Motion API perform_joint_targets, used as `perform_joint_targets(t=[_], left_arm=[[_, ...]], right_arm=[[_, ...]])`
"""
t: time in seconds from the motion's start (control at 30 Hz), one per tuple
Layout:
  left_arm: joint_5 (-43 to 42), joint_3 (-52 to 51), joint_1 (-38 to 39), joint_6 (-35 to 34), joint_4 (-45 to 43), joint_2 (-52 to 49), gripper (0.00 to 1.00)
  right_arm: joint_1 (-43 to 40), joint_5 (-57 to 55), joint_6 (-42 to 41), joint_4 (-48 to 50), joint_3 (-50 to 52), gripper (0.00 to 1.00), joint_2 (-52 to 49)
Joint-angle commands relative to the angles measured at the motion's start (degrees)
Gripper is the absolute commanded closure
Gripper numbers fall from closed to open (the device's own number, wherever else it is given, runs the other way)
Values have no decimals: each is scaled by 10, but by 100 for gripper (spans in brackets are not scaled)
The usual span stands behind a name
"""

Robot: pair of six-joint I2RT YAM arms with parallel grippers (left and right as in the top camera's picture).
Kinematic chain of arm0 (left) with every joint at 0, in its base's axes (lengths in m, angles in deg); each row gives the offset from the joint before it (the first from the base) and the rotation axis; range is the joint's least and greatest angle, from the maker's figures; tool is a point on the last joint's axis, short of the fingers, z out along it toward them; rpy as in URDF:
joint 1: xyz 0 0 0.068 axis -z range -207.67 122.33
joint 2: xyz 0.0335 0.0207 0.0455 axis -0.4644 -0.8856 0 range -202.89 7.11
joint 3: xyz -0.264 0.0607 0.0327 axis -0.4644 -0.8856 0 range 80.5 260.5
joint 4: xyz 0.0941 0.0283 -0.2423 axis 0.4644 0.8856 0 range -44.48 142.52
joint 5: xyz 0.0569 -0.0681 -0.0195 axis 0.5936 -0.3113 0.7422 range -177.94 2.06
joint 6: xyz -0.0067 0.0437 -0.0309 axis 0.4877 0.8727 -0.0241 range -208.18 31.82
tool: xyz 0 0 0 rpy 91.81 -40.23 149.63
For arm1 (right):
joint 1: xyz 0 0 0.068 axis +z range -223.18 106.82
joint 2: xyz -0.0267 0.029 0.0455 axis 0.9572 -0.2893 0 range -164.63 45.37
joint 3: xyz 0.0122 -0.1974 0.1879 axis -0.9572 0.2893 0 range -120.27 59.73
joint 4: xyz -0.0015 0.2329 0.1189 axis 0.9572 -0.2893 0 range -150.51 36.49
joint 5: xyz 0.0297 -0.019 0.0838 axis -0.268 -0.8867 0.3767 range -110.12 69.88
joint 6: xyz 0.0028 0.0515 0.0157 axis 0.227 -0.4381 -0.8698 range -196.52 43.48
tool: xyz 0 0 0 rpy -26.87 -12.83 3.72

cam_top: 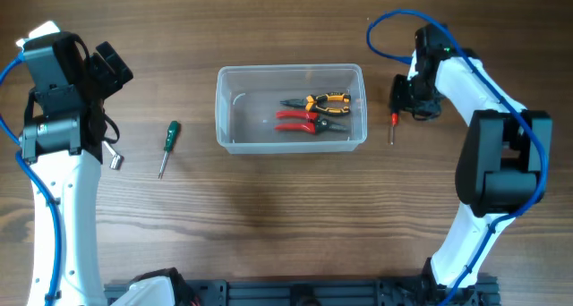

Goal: Pack container
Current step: 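Grasp the red-handled screwdriver with the right gripper, then place the red-handled screwdriver into the container and release it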

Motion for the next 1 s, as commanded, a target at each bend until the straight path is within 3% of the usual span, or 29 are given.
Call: perform_joint_targets(t=[0.0, 0.07, 0.1, 0.17, 0.3, 0.4, 0.57, 0.83, 0.97], left_arm=[[5, 12, -3, 9, -2, -1, 0], [5, 12, -3, 9, -2, -1, 0], [5, 12, -3, 9, -2, -1, 0], [5, 12, -3, 9, -2, -1, 0], [5, 12, -3, 9, -2, -1, 0], [5, 12, -3, 9, -2, -1, 0], [5, 12, -3, 9, -2, -1, 0], [5, 12, -3, 9, -2, -1, 0], [5, 12, -3, 9, -2, -1, 0]], right_arm=[[4, -4, -7, 12, 7, 52, -6], [4, -7, -7, 14, 7, 53, -6], [4, -15, -7, 15, 7, 67, -7], [4, -17, -7, 15, 7, 76, -7], [4, -24, -7, 11, 7, 84, -7], [4, -47, -7, 5, 7, 94, -16], [4, -44, 24, -3, -11, 96, -11], [45, 83, 91, -108, -237, 96, 123], [159, 90, 311, -103, -276, 96, 182]])
